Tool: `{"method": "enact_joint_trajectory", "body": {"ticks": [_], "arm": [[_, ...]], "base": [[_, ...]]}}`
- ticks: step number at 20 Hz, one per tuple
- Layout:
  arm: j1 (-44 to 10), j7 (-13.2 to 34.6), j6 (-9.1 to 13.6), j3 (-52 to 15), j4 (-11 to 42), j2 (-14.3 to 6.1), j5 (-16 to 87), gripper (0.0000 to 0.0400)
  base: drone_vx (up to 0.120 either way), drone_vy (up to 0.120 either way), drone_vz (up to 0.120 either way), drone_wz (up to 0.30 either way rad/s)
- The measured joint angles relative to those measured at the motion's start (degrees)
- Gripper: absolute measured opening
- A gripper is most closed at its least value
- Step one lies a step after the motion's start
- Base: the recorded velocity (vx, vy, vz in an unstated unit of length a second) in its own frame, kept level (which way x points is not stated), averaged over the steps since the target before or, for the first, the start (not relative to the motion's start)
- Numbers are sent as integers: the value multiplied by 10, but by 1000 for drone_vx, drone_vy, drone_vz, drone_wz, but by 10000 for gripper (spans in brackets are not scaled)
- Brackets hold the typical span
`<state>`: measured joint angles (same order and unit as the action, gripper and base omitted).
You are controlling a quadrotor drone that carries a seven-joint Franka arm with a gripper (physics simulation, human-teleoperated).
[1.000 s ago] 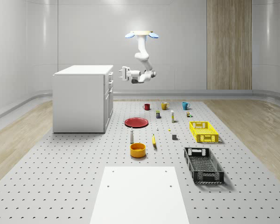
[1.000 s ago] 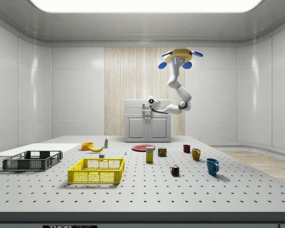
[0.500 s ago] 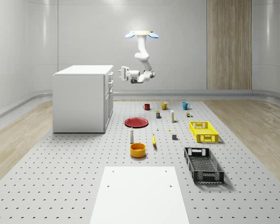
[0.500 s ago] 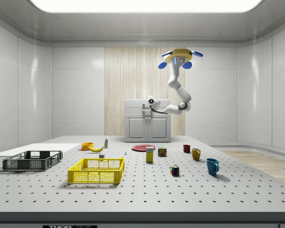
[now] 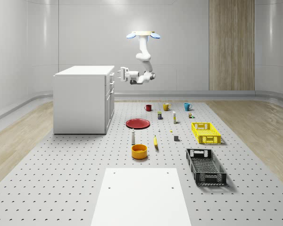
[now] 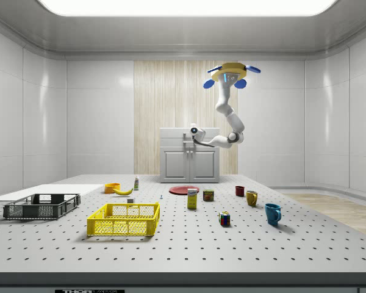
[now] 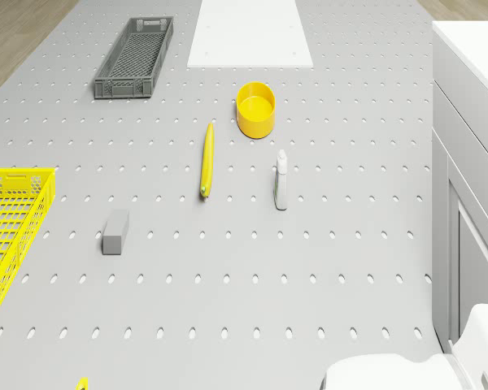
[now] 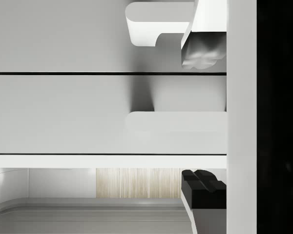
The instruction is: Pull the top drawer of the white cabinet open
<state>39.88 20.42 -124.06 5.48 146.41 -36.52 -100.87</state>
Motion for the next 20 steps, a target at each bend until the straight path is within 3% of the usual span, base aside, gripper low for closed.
{"method": "enact_joint_trajectory", "body": {"ticks": [20], "arm": [[-42, -17, -7, -86, -42, 55, -66, 305]], "base": [[0, 0, 0, 0]]}}
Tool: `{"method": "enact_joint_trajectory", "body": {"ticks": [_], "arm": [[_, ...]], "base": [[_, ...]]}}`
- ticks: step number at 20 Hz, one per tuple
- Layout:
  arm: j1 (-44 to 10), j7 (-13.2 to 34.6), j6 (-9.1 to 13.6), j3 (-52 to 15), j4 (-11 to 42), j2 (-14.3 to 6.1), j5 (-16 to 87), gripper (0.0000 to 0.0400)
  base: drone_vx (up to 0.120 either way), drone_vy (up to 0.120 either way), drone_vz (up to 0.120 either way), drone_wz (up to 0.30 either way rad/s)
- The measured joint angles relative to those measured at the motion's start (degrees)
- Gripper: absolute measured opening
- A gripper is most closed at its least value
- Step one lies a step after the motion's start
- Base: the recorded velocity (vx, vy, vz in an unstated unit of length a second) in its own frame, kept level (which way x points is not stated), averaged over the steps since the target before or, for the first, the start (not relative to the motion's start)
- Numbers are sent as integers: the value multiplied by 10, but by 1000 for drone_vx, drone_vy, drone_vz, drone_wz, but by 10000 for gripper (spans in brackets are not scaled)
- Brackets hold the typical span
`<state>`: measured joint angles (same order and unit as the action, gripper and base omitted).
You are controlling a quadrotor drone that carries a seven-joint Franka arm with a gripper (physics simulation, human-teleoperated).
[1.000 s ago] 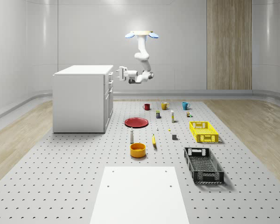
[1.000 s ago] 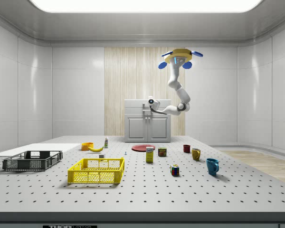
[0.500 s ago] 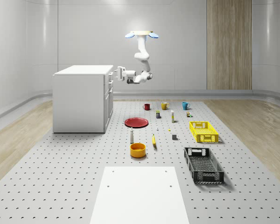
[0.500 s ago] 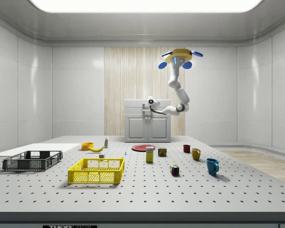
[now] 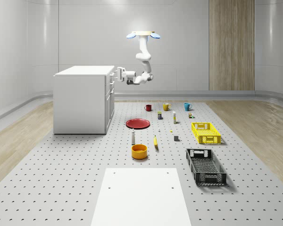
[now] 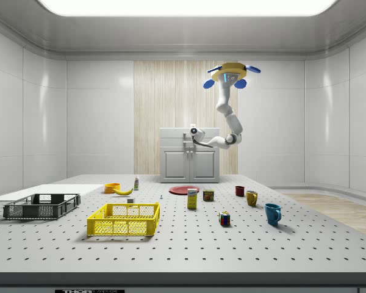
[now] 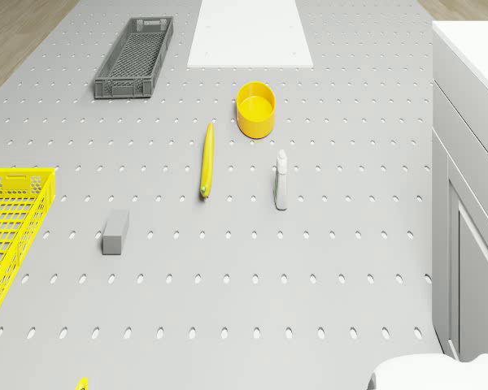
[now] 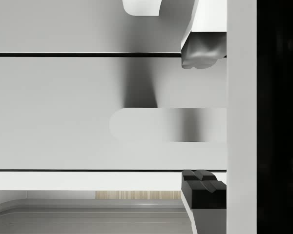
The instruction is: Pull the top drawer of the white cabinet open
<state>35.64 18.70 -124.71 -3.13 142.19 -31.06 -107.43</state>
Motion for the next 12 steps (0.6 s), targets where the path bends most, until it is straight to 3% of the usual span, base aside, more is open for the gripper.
{"method": "enact_joint_trajectory", "body": {"ticks": [12], "arm": [[-27, -3, 1, -37, -14, 16, -20, 305]], "base": [[0, 0, 0, 0]]}}
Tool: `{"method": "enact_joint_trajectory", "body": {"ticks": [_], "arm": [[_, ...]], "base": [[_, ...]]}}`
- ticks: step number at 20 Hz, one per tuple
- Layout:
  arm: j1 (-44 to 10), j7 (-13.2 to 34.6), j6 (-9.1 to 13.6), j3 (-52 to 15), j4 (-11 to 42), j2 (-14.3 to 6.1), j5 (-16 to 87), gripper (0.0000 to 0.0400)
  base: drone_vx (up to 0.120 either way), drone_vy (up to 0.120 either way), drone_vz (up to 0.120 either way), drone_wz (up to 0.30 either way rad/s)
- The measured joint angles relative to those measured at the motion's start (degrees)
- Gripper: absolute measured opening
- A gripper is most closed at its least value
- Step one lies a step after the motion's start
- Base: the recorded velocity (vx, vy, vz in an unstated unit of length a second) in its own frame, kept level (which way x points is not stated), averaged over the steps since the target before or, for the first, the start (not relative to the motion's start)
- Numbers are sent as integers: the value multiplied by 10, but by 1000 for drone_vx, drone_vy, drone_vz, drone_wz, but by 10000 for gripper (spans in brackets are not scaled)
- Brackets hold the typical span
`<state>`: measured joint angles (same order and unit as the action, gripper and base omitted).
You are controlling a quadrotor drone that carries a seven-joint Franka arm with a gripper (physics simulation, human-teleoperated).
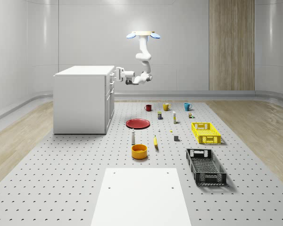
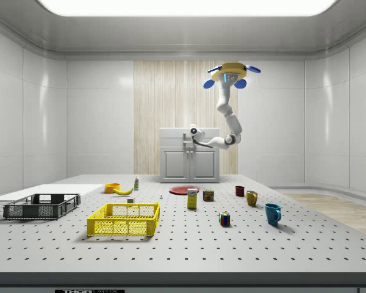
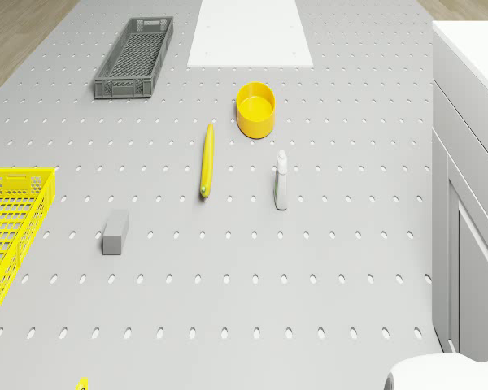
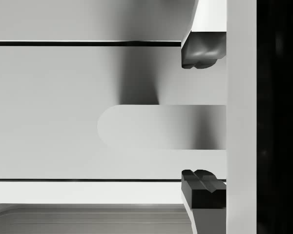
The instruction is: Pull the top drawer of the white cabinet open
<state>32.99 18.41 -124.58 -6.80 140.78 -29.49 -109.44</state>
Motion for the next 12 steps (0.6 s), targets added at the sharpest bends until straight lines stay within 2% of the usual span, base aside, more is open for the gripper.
{"method": "enact_joint_trajectory", "body": {"ticks": [12], "arm": [[-28, 2, 14, -17, -10, 12, -1, 305]], "base": [[0, 0, 0, 0]]}}
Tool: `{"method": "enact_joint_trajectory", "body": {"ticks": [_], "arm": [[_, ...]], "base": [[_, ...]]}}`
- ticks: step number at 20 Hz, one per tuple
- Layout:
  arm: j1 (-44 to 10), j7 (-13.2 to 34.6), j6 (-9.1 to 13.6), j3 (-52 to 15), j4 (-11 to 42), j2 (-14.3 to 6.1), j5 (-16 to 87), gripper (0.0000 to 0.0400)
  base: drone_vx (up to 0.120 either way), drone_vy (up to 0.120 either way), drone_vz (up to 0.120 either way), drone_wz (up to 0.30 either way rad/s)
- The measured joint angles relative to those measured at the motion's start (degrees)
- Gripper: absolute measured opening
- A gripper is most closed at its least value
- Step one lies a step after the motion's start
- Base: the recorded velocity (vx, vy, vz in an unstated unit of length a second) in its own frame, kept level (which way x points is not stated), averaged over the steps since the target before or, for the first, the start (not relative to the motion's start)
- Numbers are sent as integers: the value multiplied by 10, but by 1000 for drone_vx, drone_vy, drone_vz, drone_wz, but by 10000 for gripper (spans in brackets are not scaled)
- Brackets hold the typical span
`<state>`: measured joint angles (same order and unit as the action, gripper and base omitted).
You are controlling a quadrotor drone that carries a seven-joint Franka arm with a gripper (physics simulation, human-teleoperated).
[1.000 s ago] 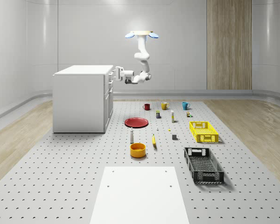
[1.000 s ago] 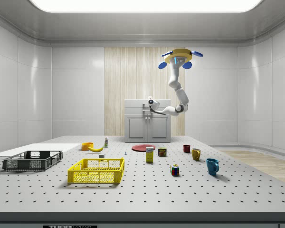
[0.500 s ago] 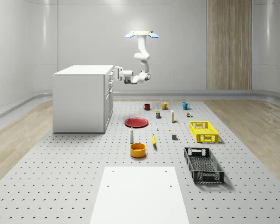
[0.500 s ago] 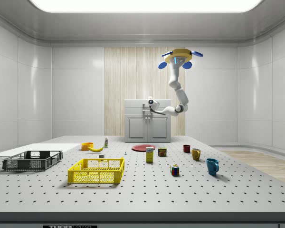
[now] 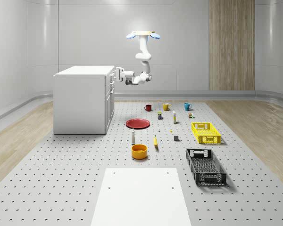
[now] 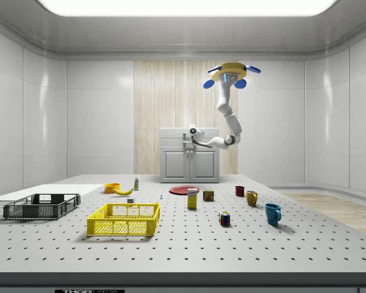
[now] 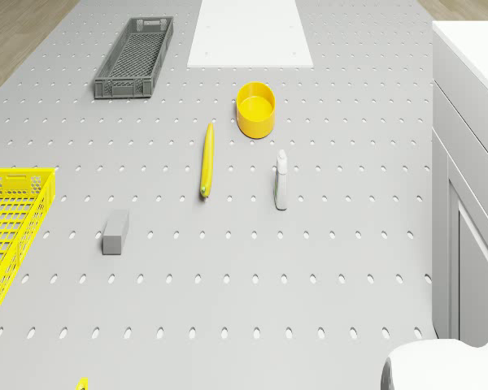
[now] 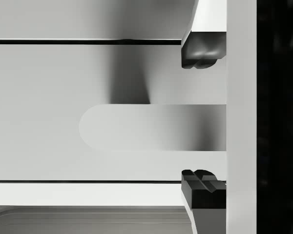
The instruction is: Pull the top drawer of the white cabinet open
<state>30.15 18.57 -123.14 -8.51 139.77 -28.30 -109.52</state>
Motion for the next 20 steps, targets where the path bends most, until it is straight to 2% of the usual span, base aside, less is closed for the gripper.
{"method": "enact_joint_trajectory", "body": {"ticks": [20], "arm": [[-31, 0, 14, -23, 1, 1, -6, 305]], "base": [[0, 0, 0, 0]]}}
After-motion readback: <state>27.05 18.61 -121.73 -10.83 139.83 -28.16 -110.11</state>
